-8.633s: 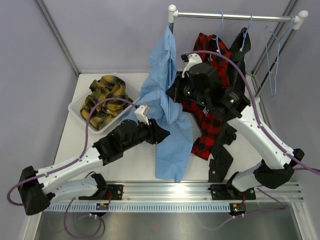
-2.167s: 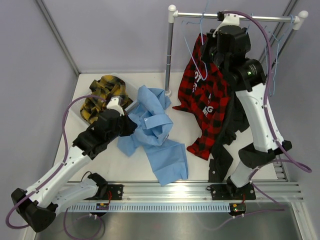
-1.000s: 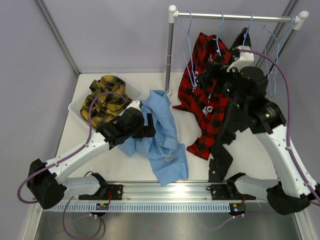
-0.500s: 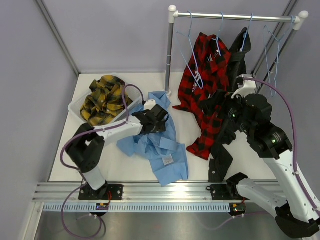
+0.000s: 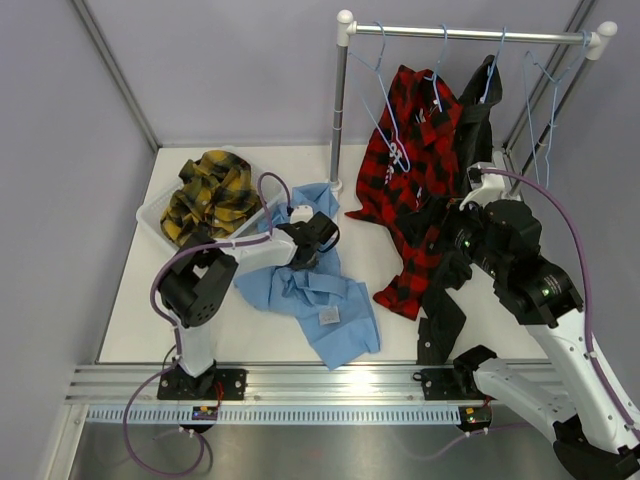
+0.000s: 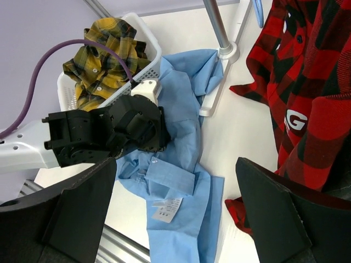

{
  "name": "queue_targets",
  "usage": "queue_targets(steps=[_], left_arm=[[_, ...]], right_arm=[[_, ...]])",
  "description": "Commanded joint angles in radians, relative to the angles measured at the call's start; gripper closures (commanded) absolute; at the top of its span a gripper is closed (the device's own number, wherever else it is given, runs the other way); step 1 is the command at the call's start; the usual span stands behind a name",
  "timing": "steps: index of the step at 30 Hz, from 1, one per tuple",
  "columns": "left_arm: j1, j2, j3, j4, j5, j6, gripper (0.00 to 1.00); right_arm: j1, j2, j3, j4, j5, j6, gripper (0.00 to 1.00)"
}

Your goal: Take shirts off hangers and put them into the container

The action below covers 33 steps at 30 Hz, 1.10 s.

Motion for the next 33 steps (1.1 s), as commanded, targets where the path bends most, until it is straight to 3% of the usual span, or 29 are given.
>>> queue_targets(steps=[1,2,6,9,10,17,20,26,33], left_arm=[[-0.002,0.048,-0.023,0.013,0.064,0.027,0.89],[-0.005,0.036,-0.034,0.046,0.077,0.042,1.0],[-0.022,-0.099,-0.077,0.06,0.107,0.101,1.0],[-0.042,-0.316,-0.076,0.056,0.075,0.191,1.0],[-0.044,-0.425,-0.048,0.05,0.071,0.22,1.0],[-0.042,-0.705,0.189,-0.041,-0.145,0.508,1.0],[-0.012,-0.745,0.287,-0.035,-0.242,0.627,1.0],[0.172,-0.728,0.43,0.112,-0.192,0.875,1.0],[0.381,-0.592,0.671,0.183,-0.032,0.885,1.0]], right_arm=[[-0.003,-0.013,0.005,0.025,-0.026,0.002,0.01],[-0.003,-0.011,0.005,0.024,-0.025,0.002,0.01],[-0.003,-0.008,0.009,0.021,-0.029,0.002,0.01],[-0.003,-0.007,0.014,0.018,-0.032,-0.005,0.01],[-0.003,-0.007,0.019,0.015,-0.034,-0.008,0.01],[-0.003,0.015,0.043,0.008,-0.061,-0.017,0.0],[-0.003,0.032,0.066,-0.008,-0.077,-0.023,0.01],[-0.003,0.049,0.075,-0.004,-0.113,-0.025,0.0],[-0.003,0.059,0.063,0.016,-0.14,-0.015,0.01]])
